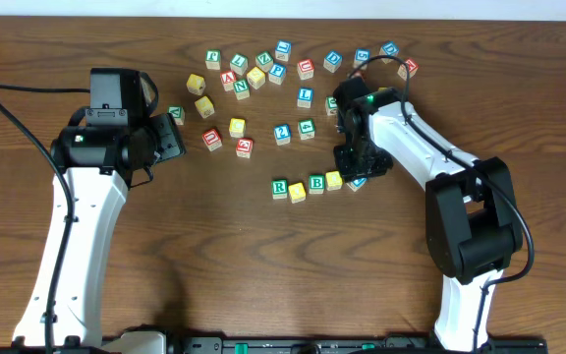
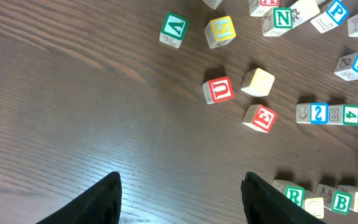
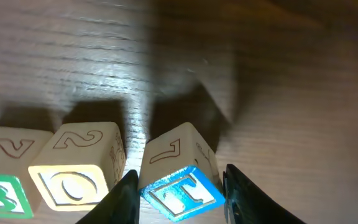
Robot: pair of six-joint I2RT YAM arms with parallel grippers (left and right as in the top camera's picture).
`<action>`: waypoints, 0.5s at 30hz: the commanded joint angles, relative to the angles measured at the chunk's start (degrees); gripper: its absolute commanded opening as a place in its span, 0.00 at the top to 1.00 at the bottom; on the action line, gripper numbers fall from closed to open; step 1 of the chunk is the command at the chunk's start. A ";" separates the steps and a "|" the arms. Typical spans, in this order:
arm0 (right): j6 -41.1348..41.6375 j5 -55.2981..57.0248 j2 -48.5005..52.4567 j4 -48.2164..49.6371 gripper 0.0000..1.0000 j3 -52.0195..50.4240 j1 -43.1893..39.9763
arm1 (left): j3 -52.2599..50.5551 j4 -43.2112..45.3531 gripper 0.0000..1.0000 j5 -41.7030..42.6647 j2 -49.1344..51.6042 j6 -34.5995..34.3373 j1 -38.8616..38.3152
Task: Spell out ROBOT
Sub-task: 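Lower the T block at the row end and open the right gripper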
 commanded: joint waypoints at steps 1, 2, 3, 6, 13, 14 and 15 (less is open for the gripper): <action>10.75 -0.55 -1.05 -0.39 0.59 -0.37 -0.31 | 0.94 0.02 0.39 -0.13 0.39 -0.50 0.15; 11.28 -0.57 -1.05 -0.37 0.59 -0.37 -0.28 | 0.94 0.02 0.39 -0.13 0.39 -0.50 0.15; 11.85 -0.59 -1.05 -0.37 0.59 -0.37 -0.28 | 0.94 0.00 0.39 -0.13 0.39 -0.50 0.15; 12.90 -0.59 -1.05 -0.02 0.58 -0.37 -0.31 | 0.94 0.00 0.39 -0.13 0.39 -0.50 0.15; 13.73 -1.25 -1.05 1.77 0.58 -0.33 -0.46 | 0.94 0.00 0.39 -0.13 0.39 -0.50 0.15; 13.73 -1.25 -1.05 1.77 0.58 -0.33 -0.52 | 0.94 -0.02 0.39 -0.13 0.39 -0.50 0.15; 13.73 -1.25 -1.05 1.86 0.58 -0.28 -0.72 | 0.94 -0.02 0.39 -0.13 0.39 -0.50 0.15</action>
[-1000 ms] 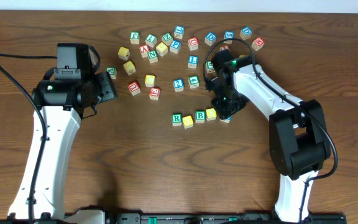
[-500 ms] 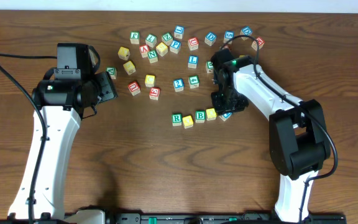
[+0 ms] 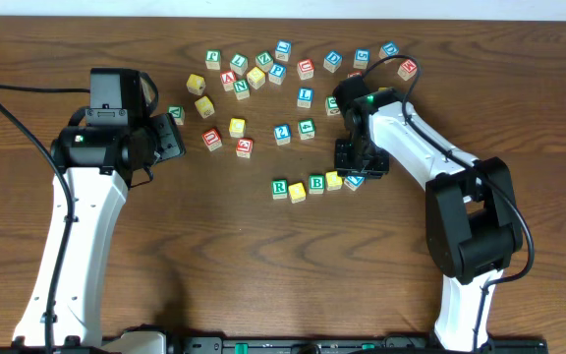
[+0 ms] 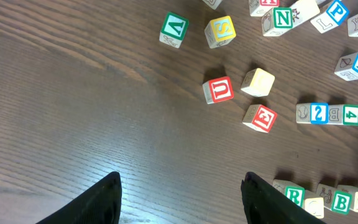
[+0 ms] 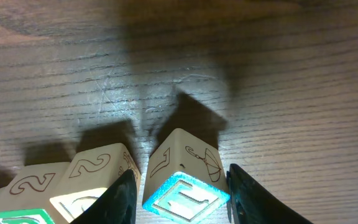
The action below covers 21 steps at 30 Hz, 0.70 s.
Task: Spell out ROBOT
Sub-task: 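Lower the T block at the row end and open the right gripper, then raise the right gripper and push the T block into line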
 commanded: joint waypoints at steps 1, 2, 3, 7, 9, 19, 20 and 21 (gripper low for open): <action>1.57 -0.44 -1.05 0.15 0.59 -0.17 -0.72 | 0.94 -0.02 0.39 -0.13 0.39 -0.50 0.15; 1.55 -0.61 -1.05 0.04 0.59 0.04 -0.79 | 0.94 -0.02 0.39 -0.13 0.39 -0.50 0.15; 1.55 -0.72 -1.05 -0.07 0.58 0.31 -0.85 | 0.94 0.00 0.39 -0.13 0.39 -0.50 0.15; 0.83 -0.81 -1.11 -2.12 0.54 3.02 -1.09 | 0.94 -0.02 0.39 -0.13 0.39 -0.50 0.15; -0.24 -0.81 -1.11 -3.65 0.54 4.83 -1.44 | 0.94 -0.02 0.39 -0.13 0.39 -0.50 0.15; -9.22 1.29 -1.11 -10.82 0.48 11.63 -3.93 | 0.90 -0.07 0.39 -0.11 0.39 -0.52 0.15; -10.25 2.80 -1.09 -10.97 0.48 11.52 -4.24 | 0.90 -0.09 0.39 -0.09 0.39 -0.52 0.13; -11.69 3.85 -1.07 -10.78 0.49 11.02 -4.57 | 0.90 -0.09 0.39 -0.09 0.39 -0.52 0.13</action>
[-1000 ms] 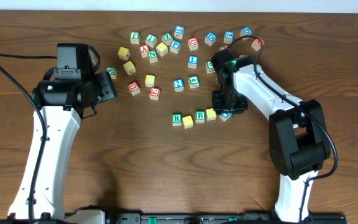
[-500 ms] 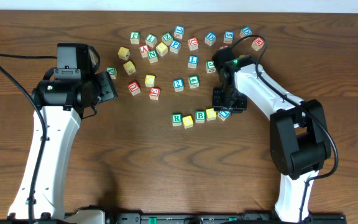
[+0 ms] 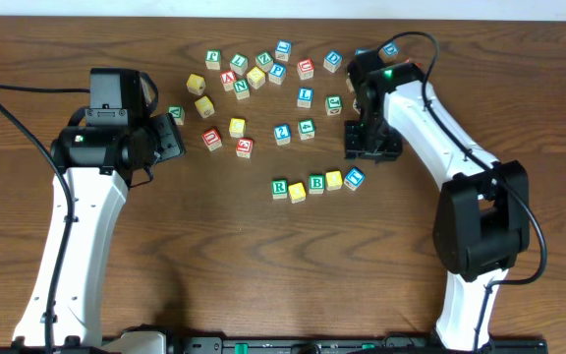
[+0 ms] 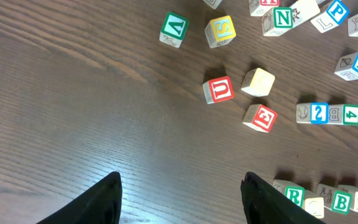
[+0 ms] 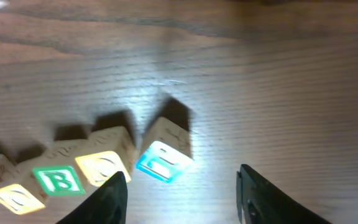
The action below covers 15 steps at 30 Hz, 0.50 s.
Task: Spell out ROBOT
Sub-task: 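Raise the right gripper and push the T block into line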
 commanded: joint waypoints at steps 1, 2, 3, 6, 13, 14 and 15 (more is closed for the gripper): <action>-7.17 4.11 -1.05 0.20 0.52 -0.11 -1.51 | 0.90 0.00 0.39 -0.11 0.39 -0.50 0.13; -8.83 4.17 -1.05 0.76 0.53 -0.90 -1.77 | 0.90 0.02 0.39 -0.11 0.39 -0.50 0.15; -10.51 4.09 -1.05 1.29 0.55 -1.73 -1.99 | 0.90 0.02 0.39 -0.11 0.39 -0.52 0.13; -12.83 4.11 -1.01 2.95 0.62 -4.50 -2.23 | 0.90 0.00 0.39 -0.09 0.39 -0.50 0.13; -16.59 2.86 -1.01 7.85 0.69 -10.54 -2.21 | 0.90 0.02 0.39 -0.11 0.39 -0.50 0.15; -17.75 1.64 -1.01 8.52 0.69 -11.19 -2.16 | 0.90 0.02 0.39 -0.11 0.39 -0.50 0.13; -18.78 0.42 -1.01 9.05 0.69 -11.63 -2.14 | 0.90 0.02 0.39 -0.09 0.39 -0.50 0.13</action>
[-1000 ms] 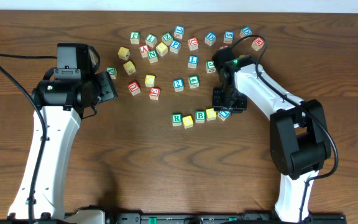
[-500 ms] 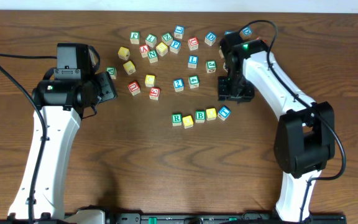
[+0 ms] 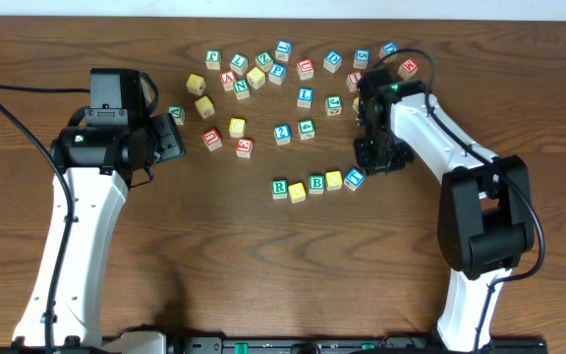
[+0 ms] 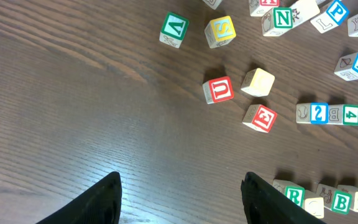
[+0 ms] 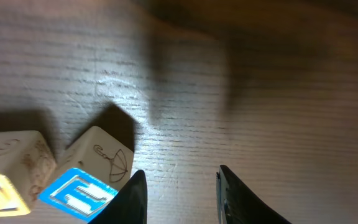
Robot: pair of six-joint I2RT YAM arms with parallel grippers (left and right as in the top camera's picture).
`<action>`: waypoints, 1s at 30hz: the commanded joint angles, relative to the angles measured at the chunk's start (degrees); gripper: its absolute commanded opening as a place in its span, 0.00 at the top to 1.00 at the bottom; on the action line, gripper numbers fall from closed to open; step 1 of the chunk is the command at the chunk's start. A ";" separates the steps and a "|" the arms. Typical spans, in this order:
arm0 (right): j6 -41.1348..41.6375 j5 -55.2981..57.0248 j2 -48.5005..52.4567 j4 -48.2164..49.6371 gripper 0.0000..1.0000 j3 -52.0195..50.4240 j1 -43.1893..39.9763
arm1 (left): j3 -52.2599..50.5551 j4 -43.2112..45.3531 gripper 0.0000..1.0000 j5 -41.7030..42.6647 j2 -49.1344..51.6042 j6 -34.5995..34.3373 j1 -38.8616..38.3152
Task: Spell out ROBOT
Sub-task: 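Raise the right gripper and push the T block into line, then retract the right gripper upward away from the letter row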
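A row of letter blocks lies mid-table: green R (image 3: 279,187), yellow O (image 3: 297,192), green B (image 3: 315,183), a second yellow O (image 3: 333,180), and a blue T block (image 3: 354,177) turned askew at the right end. My right gripper (image 3: 374,159) is low over the table just right of that T block (image 5: 82,186). It (image 5: 180,199) is open, with bare wood between the fingers and the left finger (image 5: 137,196) beside the T. My left gripper (image 3: 172,138) hangs open (image 4: 180,202) far to the left, over bare wood.
Several loose letter blocks (image 3: 254,69) are scattered along the back of the table, among them a red U (image 4: 219,90), a blue 2 (image 3: 282,133) and a blue L (image 3: 306,96). A black cable (image 3: 401,57) loops near the right arm.
My right gripper was raised behind the row with its jaws wide. It is now low on the right side of the blue T block, jaws narrower. The left arm and the blocks are unchanged.
My right gripper's fingers stood on either side of the blue T block at the row's right end, and still did a moment later. Then the gripper was up and away, the T left askew in the row. Now it sits low beside the T.
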 commanded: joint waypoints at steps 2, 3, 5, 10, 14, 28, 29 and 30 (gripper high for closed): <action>-6.03 -4.28 -0.96 2.23 0.69 -2.23 -0.02 | 0.90 0.00 0.39 -0.09 0.39 -0.50 0.15; -6.03 -4.74 -0.96 2.73 0.69 -2.64 0.09 | 0.90 0.02 0.39 -0.09 0.39 -0.50 0.15; -6.01 -5.27 -0.96 2.84 0.70 -2.93 0.26 | 0.90 0.00 0.39 -0.09 0.39 -0.50 0.15; -5.57 -5.42 -0.96 1.99 0.70 -2.93 0.68 | 0.90 0.02 0.39 -0.09 0.39 -0.50 0.15; -2.23 -6.88 -0.96 1.88 0.71 -2.93 1.05 | 0.90 0.00 0.39 -0.09 0.39 -0.50 0.15; 1.31 -8.98 -0.96 3.72 0.74 -2.21 1.99 | 0.90 -0.24 0.39 -0.07 0.39 -0.48 0.15; 1.31 -8.81 -0.98 3.61 0.74 -1.92 1.84 | 0.90 -0.33 0.39 -0.07 0.39 -0.48 0.13; 1.31 -8.81 -1.01 3.30 0.74 -1.38 1.77 | 0.90 -0.37 0.40 -0.07 0.39 -0.48 0.15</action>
